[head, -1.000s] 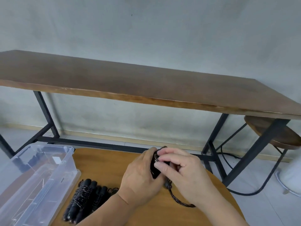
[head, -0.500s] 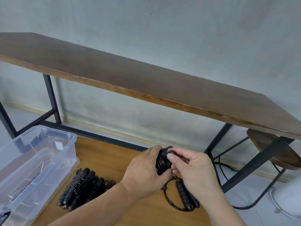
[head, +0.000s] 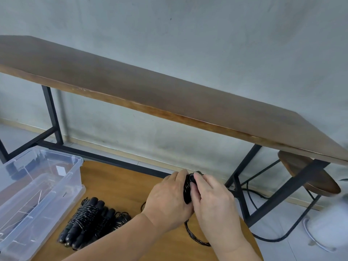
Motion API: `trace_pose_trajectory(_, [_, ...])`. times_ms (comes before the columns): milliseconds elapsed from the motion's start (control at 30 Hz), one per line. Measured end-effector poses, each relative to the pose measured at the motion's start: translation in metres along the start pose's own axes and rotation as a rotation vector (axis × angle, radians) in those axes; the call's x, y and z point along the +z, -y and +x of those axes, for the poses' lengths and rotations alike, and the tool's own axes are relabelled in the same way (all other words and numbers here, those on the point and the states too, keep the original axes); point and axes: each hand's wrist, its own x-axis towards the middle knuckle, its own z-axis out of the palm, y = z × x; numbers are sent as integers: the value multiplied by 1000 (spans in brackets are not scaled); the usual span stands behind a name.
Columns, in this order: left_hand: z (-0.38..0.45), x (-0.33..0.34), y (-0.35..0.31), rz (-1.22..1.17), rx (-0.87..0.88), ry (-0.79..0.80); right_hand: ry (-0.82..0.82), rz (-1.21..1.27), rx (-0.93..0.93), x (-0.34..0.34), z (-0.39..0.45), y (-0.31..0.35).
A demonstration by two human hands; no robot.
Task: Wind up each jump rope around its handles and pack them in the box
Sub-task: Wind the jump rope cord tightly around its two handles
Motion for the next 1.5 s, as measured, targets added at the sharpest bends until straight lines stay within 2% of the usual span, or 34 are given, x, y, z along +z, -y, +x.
trace_pose_trajectory(100, [-2, 0, -1, 32, 7, 58, 109, -71, -20, 1, -4, -6])
trace_pose_trajectory(300, [-3, 4, -10, 67, -5, 95, 179, -86, -5, -5, -3, -13])
trace_pose_trajectory(600, [-5, 11, -18, 109, -1, 162, 399, -160, -34, -22, 12, -24])
trace_pose_trajectory(767, [-9, 17, -24, 127, 49, 210, 692, -209, -32, -35, 17, -26])
trace_pose_trajectory(833, [-12, 20, -26, 141, 72, 223, 758, -237, -109, -37, 14, -25])
trace_pose_trajectory(900, [-12, 21, -24, 143, 74, 219, 806, -168, -138, -38, 13, -30])
trace_pose_trajectory(967, [-12, 21, -19, 159, 65, 208, 818, 44, -36, -37, 11, -41])
trace_pose_trajectory(1033, [-11, 21, -12, 165, 53, 212, 816, 214, 71, -34, 8, -48])
trace_pose_trajectory(1100, [-13, 21, -10, 149, 38, 221, 756, 256, 126, -26, -2, -50])
trace_pose_trajectory(1200, [-8, 19, -10, 162, 26, 199, 452, 271, 165, -13, -20, -46])
trace_pose_trajectory(1267, [1, 15, -12, 185, 28, 174, 219, 241, 121, -5, -28, -45])
trace_pose_trajectory(1333, [6, 13, -16, 175, 35, 148, 66, 248, 92, -2, -31, -46])
trace_pose_trajectory(1400, [6, 13, -18, 162, 43, 141, 32, 313, 141, -4, -27, -46])
trace_pose_trajectory(1500, [4, 14, -16, 146, 30, 147, 66, 358, 163, -8, -23, -46])
